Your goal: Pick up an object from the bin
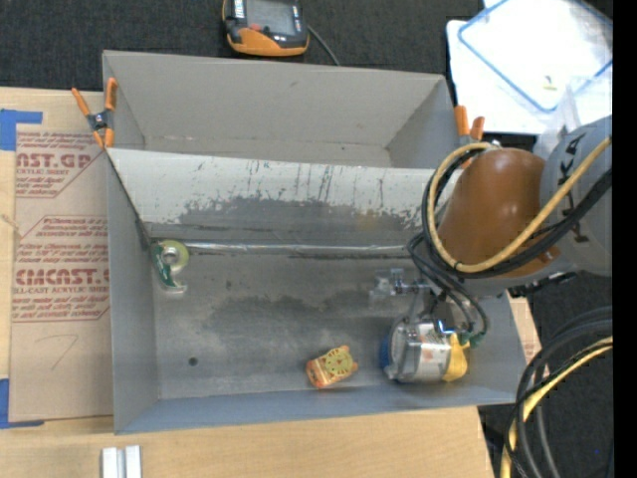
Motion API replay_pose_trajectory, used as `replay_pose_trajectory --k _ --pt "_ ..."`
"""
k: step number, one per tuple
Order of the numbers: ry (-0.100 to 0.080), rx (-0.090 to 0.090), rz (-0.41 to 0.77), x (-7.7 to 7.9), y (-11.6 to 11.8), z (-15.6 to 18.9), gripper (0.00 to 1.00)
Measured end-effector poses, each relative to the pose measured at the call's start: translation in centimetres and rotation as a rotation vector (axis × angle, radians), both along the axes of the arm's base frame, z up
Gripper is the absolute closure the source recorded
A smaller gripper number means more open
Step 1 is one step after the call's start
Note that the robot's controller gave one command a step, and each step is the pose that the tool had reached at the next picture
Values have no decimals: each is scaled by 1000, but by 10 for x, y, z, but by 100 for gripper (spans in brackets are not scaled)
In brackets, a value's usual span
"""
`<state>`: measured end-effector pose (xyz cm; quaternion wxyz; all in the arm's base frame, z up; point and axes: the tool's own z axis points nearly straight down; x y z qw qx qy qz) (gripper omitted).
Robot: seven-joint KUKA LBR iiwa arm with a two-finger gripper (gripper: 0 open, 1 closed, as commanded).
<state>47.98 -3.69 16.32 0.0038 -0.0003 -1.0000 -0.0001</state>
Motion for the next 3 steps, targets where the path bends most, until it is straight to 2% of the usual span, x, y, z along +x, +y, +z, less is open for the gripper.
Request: replay_pose_trajectory --k 1,2,3 --pt "-8 -1 1 2 0 3 0" --pt "-17 4 26 17 -63 -69 0" --pt "-18 4 261 5 48 -36 0"
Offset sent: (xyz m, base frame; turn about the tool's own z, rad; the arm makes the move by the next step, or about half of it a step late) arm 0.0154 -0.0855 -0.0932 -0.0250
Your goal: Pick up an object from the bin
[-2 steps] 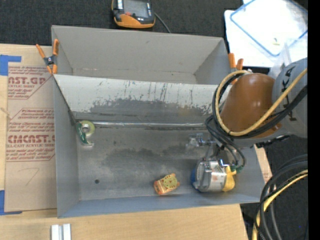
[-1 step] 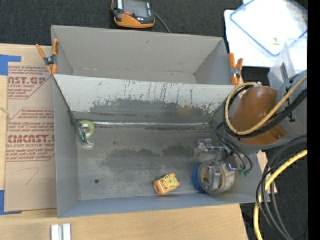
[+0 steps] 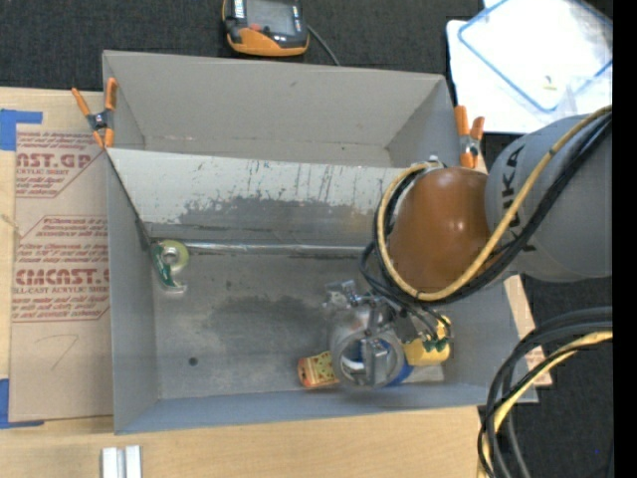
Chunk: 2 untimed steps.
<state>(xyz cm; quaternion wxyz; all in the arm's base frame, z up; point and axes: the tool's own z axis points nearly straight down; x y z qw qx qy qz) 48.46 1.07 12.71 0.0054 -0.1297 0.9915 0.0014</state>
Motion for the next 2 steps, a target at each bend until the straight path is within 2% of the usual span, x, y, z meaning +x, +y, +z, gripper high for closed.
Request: replay_pose_trajectory --k 1,2 --pt "6 5 13 20 -152 -19 0" --pt "5 -2 9 16 -134 -17 0"
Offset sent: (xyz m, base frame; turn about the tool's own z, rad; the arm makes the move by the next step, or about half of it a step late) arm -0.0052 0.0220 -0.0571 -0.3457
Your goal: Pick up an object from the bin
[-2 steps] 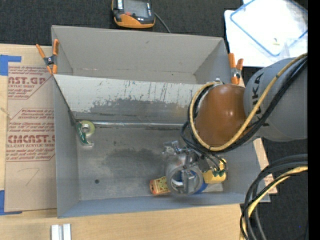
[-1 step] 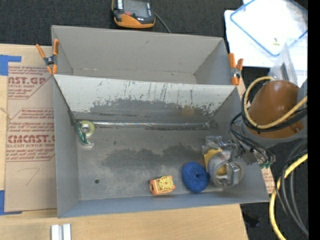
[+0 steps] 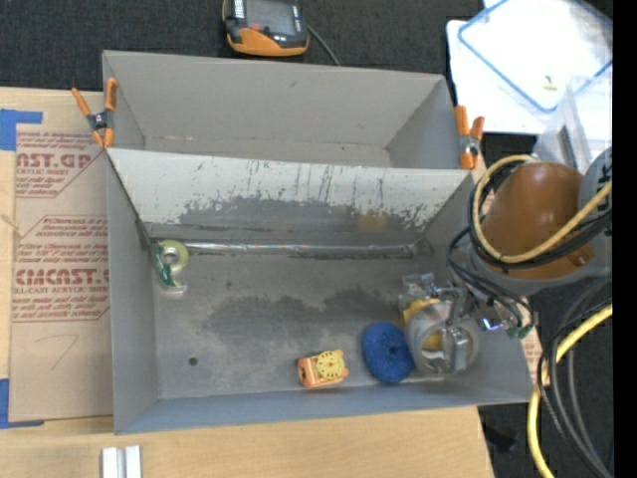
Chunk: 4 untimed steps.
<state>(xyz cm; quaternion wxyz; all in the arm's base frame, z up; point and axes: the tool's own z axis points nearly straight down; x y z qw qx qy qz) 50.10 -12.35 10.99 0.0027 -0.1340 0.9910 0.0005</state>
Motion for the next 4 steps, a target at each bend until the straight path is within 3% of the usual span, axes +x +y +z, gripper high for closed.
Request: replay_pose_trajectory --k 1,3,4 --pt "-28 9 -45 0 50 -29 100" --pt "-30 8 -45 1 49 -27 100" --pt "-24 10 -45 -2 51 -5 100"
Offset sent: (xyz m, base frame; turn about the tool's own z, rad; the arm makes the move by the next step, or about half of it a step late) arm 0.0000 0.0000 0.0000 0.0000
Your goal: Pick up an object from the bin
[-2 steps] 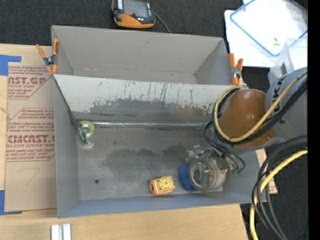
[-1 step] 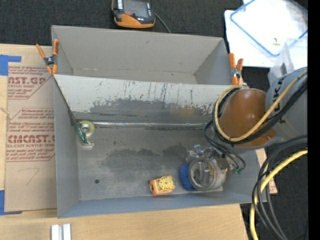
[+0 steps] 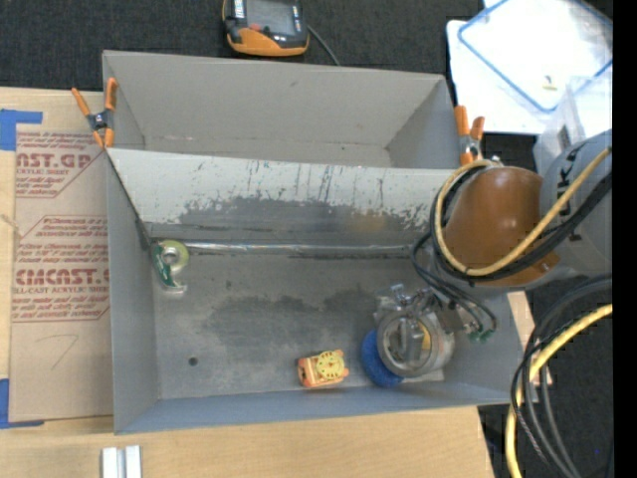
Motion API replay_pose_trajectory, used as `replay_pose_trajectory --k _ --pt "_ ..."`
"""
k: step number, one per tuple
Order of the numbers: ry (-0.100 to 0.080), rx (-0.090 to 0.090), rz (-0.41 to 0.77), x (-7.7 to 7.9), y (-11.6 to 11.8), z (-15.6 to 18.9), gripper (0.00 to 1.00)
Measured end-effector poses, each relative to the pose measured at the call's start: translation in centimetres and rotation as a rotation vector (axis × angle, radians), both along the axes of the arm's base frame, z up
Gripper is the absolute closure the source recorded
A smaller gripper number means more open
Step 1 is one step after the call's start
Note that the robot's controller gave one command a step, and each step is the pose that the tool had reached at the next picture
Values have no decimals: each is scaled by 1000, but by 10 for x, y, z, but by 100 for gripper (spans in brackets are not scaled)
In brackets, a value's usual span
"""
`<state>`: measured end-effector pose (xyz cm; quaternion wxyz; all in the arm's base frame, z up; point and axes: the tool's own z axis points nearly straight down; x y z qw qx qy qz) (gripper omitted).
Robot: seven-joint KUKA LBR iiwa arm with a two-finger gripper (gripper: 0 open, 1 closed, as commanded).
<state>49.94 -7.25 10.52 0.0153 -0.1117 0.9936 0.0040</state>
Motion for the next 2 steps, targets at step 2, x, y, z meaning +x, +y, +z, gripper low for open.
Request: replay_pose_trajectory --k 2 --pt "1 0 1 0 1 44 100"
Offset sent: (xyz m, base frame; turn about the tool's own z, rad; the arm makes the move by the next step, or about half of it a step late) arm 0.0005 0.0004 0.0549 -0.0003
